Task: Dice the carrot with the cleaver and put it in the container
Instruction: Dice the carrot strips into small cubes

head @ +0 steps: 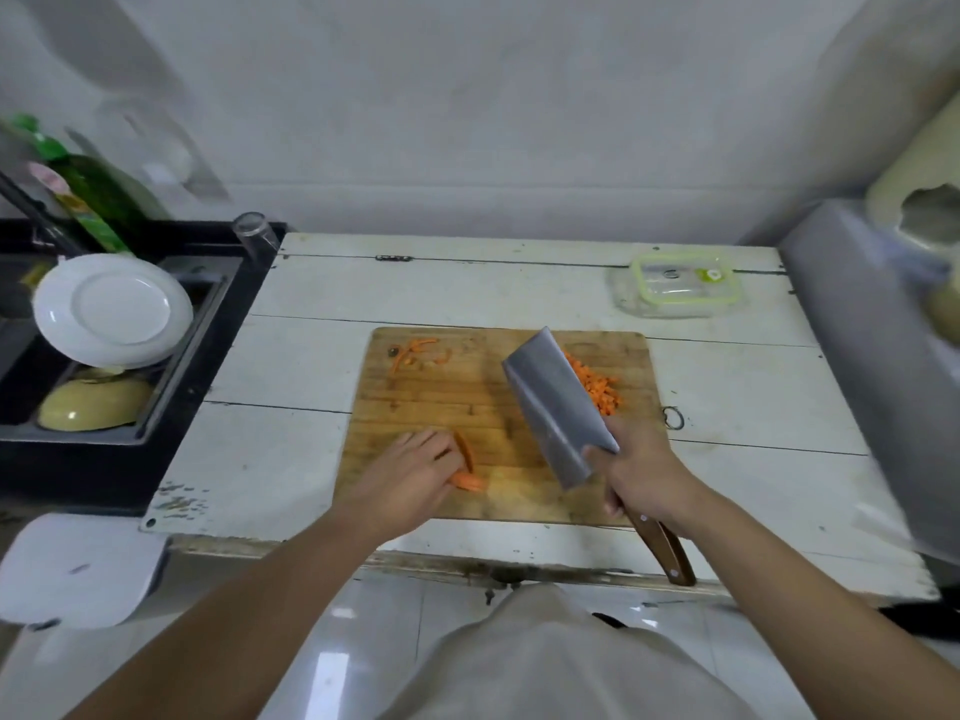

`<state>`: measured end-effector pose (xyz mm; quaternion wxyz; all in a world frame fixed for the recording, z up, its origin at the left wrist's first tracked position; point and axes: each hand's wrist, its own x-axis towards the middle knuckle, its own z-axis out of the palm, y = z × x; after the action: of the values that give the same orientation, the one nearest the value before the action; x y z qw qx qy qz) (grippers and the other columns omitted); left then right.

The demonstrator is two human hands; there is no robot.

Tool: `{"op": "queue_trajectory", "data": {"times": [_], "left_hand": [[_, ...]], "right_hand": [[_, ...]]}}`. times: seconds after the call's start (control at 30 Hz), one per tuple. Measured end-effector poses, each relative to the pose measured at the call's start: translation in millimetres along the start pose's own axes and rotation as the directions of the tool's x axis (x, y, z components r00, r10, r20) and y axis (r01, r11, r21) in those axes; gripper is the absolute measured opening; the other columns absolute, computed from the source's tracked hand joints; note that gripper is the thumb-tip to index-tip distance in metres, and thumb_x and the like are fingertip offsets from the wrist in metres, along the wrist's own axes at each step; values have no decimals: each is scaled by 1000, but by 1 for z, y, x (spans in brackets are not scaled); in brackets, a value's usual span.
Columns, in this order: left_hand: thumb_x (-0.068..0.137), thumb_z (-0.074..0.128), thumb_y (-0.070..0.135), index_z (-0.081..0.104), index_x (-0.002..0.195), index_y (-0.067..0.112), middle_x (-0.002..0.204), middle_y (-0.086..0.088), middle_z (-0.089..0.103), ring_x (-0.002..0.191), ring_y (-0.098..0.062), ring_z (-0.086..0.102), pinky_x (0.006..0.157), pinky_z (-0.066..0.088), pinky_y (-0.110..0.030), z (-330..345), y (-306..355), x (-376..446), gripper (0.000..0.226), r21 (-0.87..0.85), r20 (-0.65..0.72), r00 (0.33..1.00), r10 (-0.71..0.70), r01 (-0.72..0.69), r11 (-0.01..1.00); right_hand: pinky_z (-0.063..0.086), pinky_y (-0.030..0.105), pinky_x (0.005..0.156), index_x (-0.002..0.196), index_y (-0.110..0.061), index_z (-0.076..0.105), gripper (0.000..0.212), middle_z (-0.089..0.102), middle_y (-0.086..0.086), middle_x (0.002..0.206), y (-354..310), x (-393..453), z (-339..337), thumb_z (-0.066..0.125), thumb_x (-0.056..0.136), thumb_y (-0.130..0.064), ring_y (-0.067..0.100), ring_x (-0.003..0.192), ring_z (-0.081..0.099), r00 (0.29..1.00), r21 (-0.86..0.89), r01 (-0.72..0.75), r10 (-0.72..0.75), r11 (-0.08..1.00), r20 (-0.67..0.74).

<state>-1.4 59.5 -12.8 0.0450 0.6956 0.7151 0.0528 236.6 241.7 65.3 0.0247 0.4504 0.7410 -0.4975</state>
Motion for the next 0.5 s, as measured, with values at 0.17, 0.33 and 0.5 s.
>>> {"op": "queue_trajectory", "data": {"times": [0.17, 0.33, 0.5], "left_hand": [[87, 70, 11, 52, 91, 20, 92, 1, 59, 84, -21, 58, 67, 50, -34, 5, 7, -20, 21, -123, -90, 920, -381, 369, 921], [95, 68, 34, 45, 94, 26, 102, 8, 49, 98, -17, 46, 85, 44, -31, 8, 2, -30, 24, -228, -6, 860, -510, 495, 838], [98, 63, 14, 57, 114, 20, 115, 3, 58, 110, -20, 51, 91, 46, -32, 8, -4, -32, 18, -232, 36, 868, -496, 490, 840]], "right_hand": [[37, 22, 39, 98, -25, 51, 6, 61, 5, 47, 2, -6, 8, 48, 102, -23, 17, 38, 55, 1000, -37, -17, 17, 999, -2], [36, 21, 36, 103, -19, 51, 5, 63, 8, 53, -1, -8, 16, 48, 103, -22, 17, 39, 58, 1000, -65, -31, 31, 997, 0], [36, 18, 34, 96, -23, 46, 10, 60, 8, 67, -14, -16, 22, 47, 104, -19, 9, 35, 54, 999, -76, -24, 27, 997, 35]]}}
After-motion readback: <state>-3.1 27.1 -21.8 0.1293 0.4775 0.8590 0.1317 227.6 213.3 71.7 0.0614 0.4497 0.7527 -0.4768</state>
